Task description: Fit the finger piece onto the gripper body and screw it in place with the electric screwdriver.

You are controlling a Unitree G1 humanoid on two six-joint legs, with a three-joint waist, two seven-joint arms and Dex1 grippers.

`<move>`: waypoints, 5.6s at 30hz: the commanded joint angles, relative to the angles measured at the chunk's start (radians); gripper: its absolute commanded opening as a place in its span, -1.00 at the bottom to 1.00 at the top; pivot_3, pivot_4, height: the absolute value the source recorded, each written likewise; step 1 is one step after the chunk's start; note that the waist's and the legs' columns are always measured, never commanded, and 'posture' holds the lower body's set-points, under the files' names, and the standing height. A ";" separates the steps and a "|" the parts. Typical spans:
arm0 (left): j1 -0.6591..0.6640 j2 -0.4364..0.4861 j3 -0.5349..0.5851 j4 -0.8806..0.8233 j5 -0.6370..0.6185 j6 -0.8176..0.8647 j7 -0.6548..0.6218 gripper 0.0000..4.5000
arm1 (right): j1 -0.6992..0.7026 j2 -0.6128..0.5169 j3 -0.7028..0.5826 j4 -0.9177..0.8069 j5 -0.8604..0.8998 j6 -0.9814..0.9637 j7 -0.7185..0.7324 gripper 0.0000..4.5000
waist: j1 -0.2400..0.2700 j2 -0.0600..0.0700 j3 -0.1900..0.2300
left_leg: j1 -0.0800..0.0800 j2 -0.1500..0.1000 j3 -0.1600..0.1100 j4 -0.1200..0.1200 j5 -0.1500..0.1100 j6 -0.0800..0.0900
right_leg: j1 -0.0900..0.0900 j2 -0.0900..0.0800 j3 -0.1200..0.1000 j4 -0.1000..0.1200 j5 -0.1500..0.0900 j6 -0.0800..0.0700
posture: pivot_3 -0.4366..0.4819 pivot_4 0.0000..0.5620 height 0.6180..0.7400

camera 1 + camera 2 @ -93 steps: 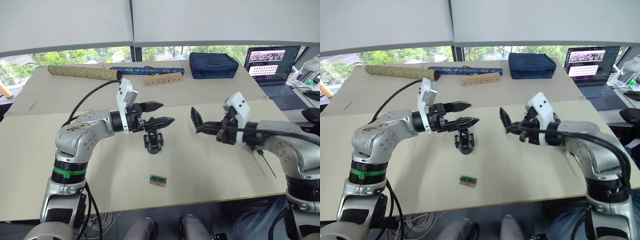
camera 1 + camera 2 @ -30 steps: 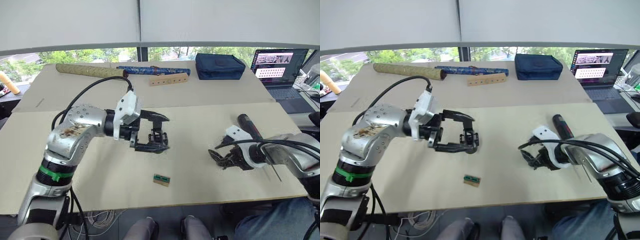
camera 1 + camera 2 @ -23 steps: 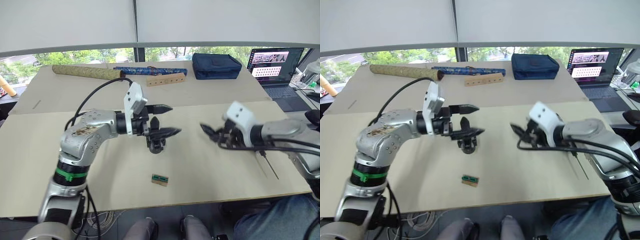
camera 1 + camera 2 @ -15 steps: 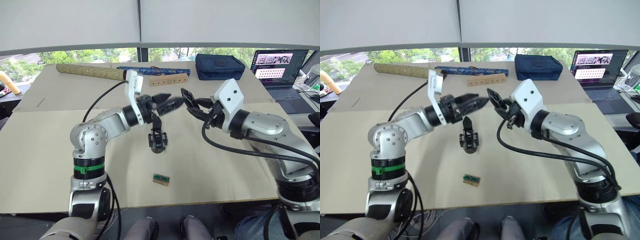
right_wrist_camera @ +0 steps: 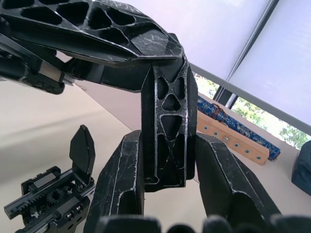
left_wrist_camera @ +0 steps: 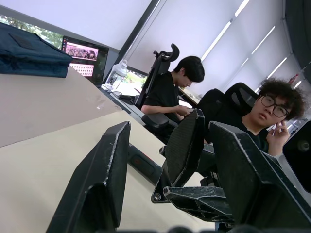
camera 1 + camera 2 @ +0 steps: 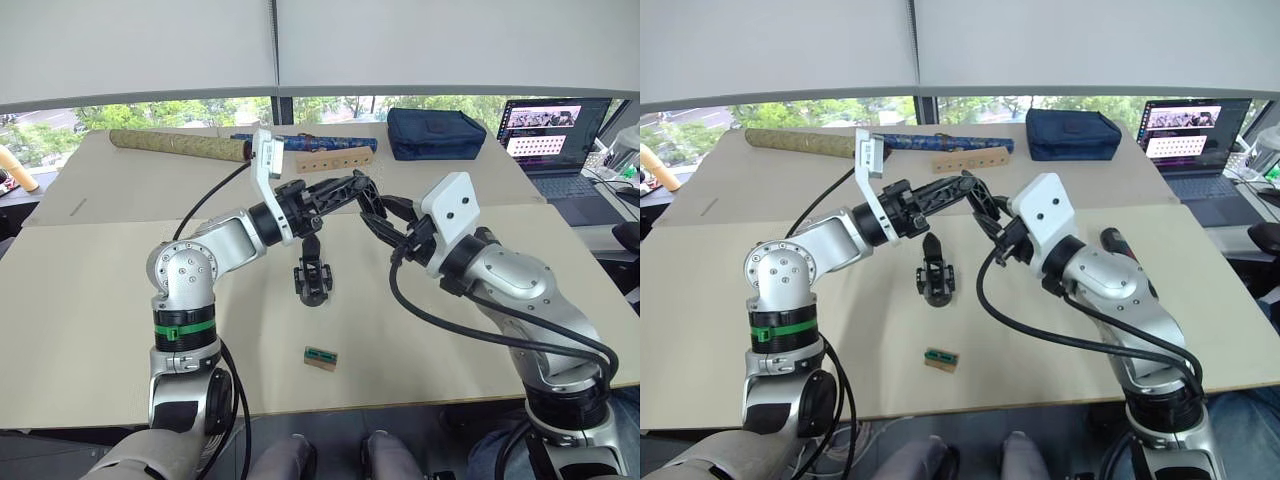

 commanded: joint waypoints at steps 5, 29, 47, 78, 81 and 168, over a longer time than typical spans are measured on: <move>-0.039 -0.027 -0.003 0.022 -0.019 -0.044 0.014 0.18 | 0.003 0.017 -0.010 -0.062 0.006 0.008 -0.003 -0.51 | 0.000 0.000 0.000 | 0.000 0.000 0.000 0.000 0.000 0.000 | 0.000 0.000 0.000 0.000 0.000 0.000 | -0.05 -0.47 1.00; -0.195 0.189 -0.245 0.163 0.113 -0.166 -0.482 -1.00 | -0.069 -0.173 -0.368 -0.049 0.455 0.283 0.229 0.56 | 0.001 0.000 0.000 | 0.000 -0.001 0.000 -0.001 0.000 0.000 | 0.001 0.000 0.000 -0.002 0.000 0.000 | -0.05 -0.47 1.00; -0.379 0.184 -0.355 0.393 0.279 -0.359 -0.944 -1.00 | -0.397 -0.437 -0.147 0.370 0.656 0.479 0.598 0.56 | -0.006 0.000 0.000 | -0.011 0.000 0.000 -0.006 -0.001 0.003 | -0.009 -0.011 -0.001 -0.010 0.000 0.000 | -0.05 -0.47 1.00; -0.264 0.307 -0.322 0.326 0.330 -0.386 -1.019 0.35 | -0.378 -0.346 -0.086 0.341 0.488 0.314 0.623 -0.86 | -0.011 0.001 0.000 | -0.018 -0.001 0.000 0.005 -0.001 0.003 | -0.015 -0.011 -0.002 0.002 0.000 0.000 | -0.05 -0.47 1.00; -0.119 0.406 -0.282 0.230 0.360 -0.428 -0.982 0.96 | -0.317 -0.332 -0.075 0.296 0.438 0.223 0.627 -0.86 | -0.022 0.001 0.000 | -0.016 -0.001 0.000 0.003 -0.001 0.002 | -0.016 -0.011 -0.002 0.002 0.000 0.000 | -0.05 -0.47 1.00; 0.034 0.074 -0.446 0.902 0.897 -1.322 -0.794 0.03 | -0.057 0.006 0.119 0.599 0.091 -0.378 0.791 -0.86 | -0.004 0.001 0.000 | -0.014 -0.003 0.001 0.011 -0.002 0.005 | -0.013 -0.011 -0.002 0.006 0.002 -0.003 | -0.05 -0.47 1.00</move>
